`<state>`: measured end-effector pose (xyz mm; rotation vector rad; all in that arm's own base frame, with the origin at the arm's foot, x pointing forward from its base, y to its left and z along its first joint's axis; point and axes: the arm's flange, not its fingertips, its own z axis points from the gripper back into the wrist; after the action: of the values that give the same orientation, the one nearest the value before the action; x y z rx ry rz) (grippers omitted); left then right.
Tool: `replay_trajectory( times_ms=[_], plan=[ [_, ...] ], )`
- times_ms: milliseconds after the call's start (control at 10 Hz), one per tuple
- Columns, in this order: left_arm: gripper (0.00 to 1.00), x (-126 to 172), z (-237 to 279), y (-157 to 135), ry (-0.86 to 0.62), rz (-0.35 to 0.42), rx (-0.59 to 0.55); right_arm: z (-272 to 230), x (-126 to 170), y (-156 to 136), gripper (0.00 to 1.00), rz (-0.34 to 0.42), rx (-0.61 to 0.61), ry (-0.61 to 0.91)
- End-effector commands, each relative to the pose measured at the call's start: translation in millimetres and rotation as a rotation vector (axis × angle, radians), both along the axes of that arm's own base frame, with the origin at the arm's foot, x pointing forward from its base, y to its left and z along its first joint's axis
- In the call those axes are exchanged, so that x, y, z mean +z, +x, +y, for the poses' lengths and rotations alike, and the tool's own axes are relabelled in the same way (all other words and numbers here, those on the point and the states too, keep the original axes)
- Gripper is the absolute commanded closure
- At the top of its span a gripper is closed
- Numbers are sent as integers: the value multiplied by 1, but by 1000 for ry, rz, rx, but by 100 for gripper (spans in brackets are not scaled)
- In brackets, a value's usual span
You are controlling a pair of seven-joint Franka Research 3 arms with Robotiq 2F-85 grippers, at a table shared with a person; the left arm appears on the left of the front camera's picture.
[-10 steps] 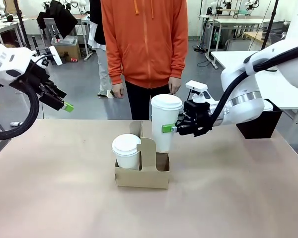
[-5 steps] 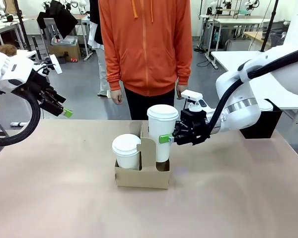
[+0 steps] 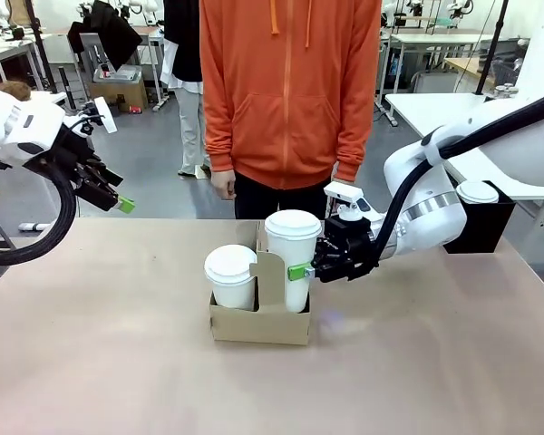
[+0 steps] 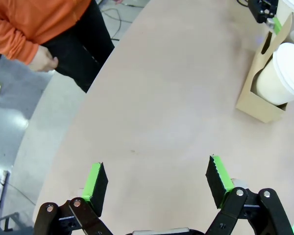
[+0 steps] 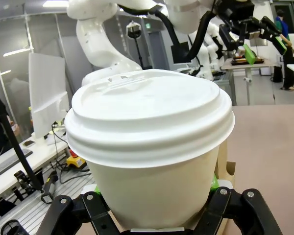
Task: Pour a drink into a cup and package it in a carrier.
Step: Insert the held 600 ml Paper Cup into the Cup Carrier.
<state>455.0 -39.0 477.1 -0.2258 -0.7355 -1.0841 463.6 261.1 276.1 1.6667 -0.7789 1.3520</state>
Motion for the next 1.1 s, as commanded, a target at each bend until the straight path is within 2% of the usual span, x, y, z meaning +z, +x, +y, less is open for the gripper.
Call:
replay_trajectory(
  times_ms=[0, 600, 700, 1000],
  plan=[
    [0, 1, 1, -1, -23, -1, -5, 4, -9, 1, 20, -56, 23, 11],
    [0, 1, 1, -1, -23, -1, -5, 6, -37, 3, 20, -209, 67, -4],
    [0, 1, 1, -1, -23, -1, -5, 6, -39, 4, 0, -241, 70, -13],
    [0, 1, 1, -1, -23, -1, -5, -3, -35, 5, 0, -274, 56, -35]
  ],
)
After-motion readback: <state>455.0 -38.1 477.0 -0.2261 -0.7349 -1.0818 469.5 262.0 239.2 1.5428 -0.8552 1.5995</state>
